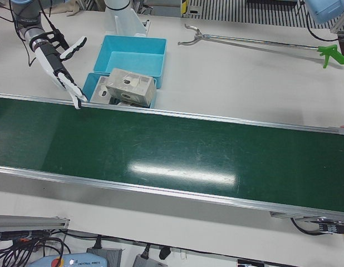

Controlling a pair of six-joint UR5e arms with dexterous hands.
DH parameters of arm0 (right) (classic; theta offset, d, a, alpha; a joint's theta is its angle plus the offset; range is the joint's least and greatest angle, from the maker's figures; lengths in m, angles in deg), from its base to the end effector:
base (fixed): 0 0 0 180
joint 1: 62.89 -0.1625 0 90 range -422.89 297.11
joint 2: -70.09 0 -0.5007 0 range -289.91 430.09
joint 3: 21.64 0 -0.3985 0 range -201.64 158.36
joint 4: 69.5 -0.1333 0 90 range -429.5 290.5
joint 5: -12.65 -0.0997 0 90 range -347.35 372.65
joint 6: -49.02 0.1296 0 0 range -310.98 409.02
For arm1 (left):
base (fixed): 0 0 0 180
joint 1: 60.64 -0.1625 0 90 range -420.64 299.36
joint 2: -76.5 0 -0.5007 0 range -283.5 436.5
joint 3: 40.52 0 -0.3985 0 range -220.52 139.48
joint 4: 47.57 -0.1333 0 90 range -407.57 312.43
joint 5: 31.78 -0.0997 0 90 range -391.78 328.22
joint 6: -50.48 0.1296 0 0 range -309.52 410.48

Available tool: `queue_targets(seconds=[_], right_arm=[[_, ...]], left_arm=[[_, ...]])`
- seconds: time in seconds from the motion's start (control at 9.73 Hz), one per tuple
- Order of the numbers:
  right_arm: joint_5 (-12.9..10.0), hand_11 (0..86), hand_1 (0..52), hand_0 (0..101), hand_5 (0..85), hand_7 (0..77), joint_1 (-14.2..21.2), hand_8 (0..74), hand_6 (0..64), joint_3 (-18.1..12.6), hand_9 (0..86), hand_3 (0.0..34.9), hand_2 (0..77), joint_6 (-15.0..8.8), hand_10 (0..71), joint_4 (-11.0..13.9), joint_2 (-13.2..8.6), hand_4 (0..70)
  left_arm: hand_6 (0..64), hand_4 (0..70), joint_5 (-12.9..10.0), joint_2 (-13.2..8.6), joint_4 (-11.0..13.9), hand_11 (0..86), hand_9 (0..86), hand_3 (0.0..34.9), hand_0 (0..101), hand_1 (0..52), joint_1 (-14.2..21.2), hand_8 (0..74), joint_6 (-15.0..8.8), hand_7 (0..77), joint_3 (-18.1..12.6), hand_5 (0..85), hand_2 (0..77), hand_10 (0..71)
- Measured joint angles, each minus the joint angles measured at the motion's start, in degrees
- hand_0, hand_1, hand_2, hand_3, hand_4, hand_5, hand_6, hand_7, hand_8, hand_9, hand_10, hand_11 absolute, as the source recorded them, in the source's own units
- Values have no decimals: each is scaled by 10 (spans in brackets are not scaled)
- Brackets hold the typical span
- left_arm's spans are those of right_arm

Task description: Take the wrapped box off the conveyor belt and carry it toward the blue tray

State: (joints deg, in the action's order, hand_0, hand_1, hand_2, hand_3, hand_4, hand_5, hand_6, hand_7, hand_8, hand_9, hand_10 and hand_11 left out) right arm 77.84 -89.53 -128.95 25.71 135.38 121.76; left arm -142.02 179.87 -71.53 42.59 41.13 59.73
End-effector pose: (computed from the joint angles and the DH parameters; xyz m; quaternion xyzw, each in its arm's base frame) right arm -0.5304 -0.4760 0.2518 -0.1910 -0.8341 0.4793 0.1954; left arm -0.2239 -0.5657 0.5904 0.1010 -0.6979 0.7089 0.0152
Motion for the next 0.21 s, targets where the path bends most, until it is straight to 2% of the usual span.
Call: queue_targets(seconds=[0.21], right_arm=[[0, 11, 82, 454, 22, 55, -5, 0, 0, -30, 11, 0, 11, 1, 0, 1, 27, 76]], left_arm=[[5, 0, 0, 0, 0, 5, 5, 0, 0, 0, 0, 5, 0, 5, 0, 11, 11, 0]])
